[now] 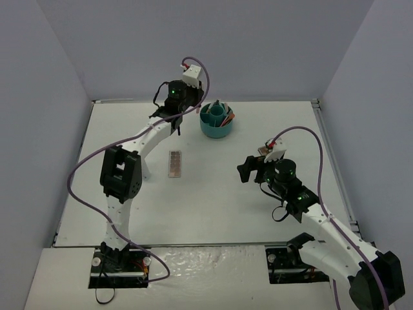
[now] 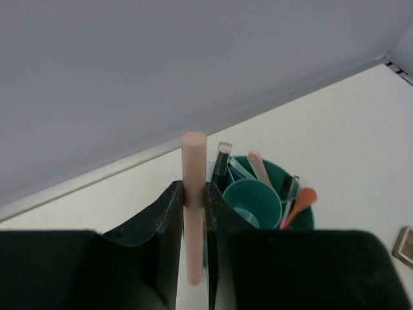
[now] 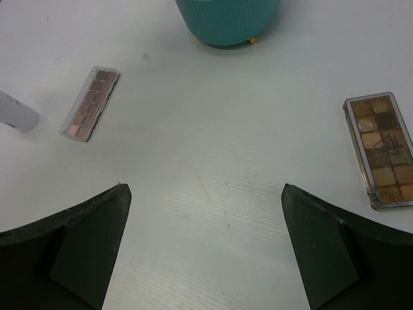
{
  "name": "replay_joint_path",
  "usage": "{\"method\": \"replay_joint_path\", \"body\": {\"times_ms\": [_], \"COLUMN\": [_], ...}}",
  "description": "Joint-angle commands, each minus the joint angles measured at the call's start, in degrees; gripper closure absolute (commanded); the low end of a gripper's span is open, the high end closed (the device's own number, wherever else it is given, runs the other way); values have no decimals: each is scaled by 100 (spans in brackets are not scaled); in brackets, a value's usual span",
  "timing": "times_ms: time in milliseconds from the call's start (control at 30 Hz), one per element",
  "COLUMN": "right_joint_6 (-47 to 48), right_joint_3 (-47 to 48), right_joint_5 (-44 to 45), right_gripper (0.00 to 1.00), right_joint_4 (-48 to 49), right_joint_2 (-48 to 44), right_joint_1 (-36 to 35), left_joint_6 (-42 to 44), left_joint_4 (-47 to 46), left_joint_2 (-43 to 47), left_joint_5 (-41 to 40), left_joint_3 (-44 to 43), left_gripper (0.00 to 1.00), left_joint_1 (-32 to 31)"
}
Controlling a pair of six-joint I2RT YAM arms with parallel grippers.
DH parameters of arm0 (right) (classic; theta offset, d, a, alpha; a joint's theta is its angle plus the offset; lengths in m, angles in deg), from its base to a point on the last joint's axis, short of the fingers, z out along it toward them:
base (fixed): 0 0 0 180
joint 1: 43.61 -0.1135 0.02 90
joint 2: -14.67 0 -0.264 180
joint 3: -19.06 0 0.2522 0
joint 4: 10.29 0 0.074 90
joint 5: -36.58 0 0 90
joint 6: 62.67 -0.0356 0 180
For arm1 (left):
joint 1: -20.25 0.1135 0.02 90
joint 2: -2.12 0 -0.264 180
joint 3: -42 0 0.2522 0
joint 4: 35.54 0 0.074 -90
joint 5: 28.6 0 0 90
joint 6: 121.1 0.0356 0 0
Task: Organize the makeup
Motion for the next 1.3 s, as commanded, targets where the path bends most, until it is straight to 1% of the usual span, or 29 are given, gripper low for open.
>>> {"method": "replay_joint_path", "body": {"times_ms": [0,100,233,500,833,1267], "right_joint_6": [62,75,77,83,85,94], "right_joint_3": [77,70,68,71,77,68], "right_joint_5": [45,38,54,45,36,-17], "right_gripper": [0,0,0,0,0,0], "right_joint_4": [439,446,439,446,422,432], "right_joint_2": [-54,-48,-17,49,34,14], "right_joint_1": [58,71,90,108,117,126], "left_joint_6": [-74,-298,-430,-357,-264,174], "left_joint_4": [-1659,-2029,-2266,-2137,-2059,-1985], "left_joint_2": [-197,-470,-731,-1037,-1324,-1301], "left_joint_5": [704,950,1099,1196,1221,1200], "left_joint_3": [-574,-764,-1001,-1276,-1242,-906], "left_gripper": [100,100,100,100,100,100], "left_joint_1": [110,179,227,229,227,234]}}
